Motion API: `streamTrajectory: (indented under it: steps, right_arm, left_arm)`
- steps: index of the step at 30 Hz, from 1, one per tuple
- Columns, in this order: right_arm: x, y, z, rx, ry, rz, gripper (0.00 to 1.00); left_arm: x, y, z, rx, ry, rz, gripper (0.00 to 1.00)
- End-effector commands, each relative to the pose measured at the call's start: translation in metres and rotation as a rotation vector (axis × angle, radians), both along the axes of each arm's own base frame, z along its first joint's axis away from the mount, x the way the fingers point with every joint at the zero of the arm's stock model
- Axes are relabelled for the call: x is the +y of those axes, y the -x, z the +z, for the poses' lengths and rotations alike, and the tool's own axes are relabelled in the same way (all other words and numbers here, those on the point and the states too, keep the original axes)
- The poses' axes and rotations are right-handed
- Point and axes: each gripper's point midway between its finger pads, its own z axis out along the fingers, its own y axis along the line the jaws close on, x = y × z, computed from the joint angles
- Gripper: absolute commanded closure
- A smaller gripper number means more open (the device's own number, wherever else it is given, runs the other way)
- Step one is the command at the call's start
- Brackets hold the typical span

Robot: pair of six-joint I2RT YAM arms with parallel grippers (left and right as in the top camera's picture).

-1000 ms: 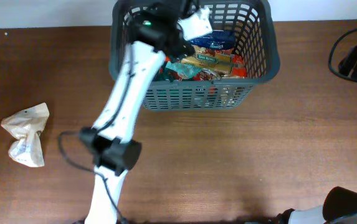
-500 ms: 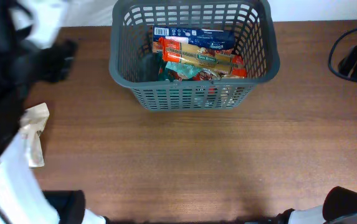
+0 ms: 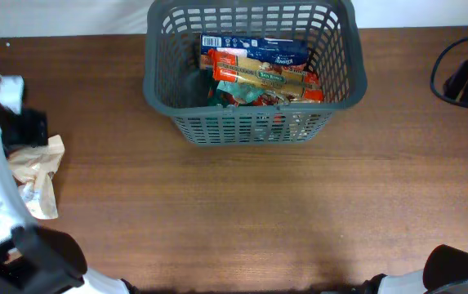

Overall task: Pack container
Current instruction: 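Grasp the crumpled beige bag with the left gripper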

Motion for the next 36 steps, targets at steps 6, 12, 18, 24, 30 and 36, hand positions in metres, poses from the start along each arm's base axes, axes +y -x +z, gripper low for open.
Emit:
streamTrajectory:
  steps: [6,12,18,24,30,36]
  right_arm:
    - [0.001,0.001,0.001,-0.005,-0.006,0.0,0.01]
    - [0.001,0.001,0.001,-0.005,-0.007,0.0,0.01]
    - [0.001,0.001,0.001,-0.005,-0.006,0.0,0.01]
    - [0.001,0.001,0.001,-0.005,-0.006,0.0,0.01]
    - [0.001,0.001,0.001,-0.005,-0.006,0.0,0.01]
    - [0.001,0.001,0.001,-0.005,-0.007,0.0,0.01]
  left_arm:
    - [0.019,0.015,-0.079,0.064,0.053,0.037,0.18]
    - [0.039,0.022,-0.108,0.1,0.091,0.095,0.22]
    - [0.041,0.025,-0.148,0.167,0.16,0.11,0.23]
    - [0.045,0.025,-0.175,0.211,0.17,0.115,0.21]
    - [0.058,0.027,-0.193,0.25,0.114,0.126,0.19]
    - [0.057,0.028,-0.213,0.279,0.133,0.125,0.42]
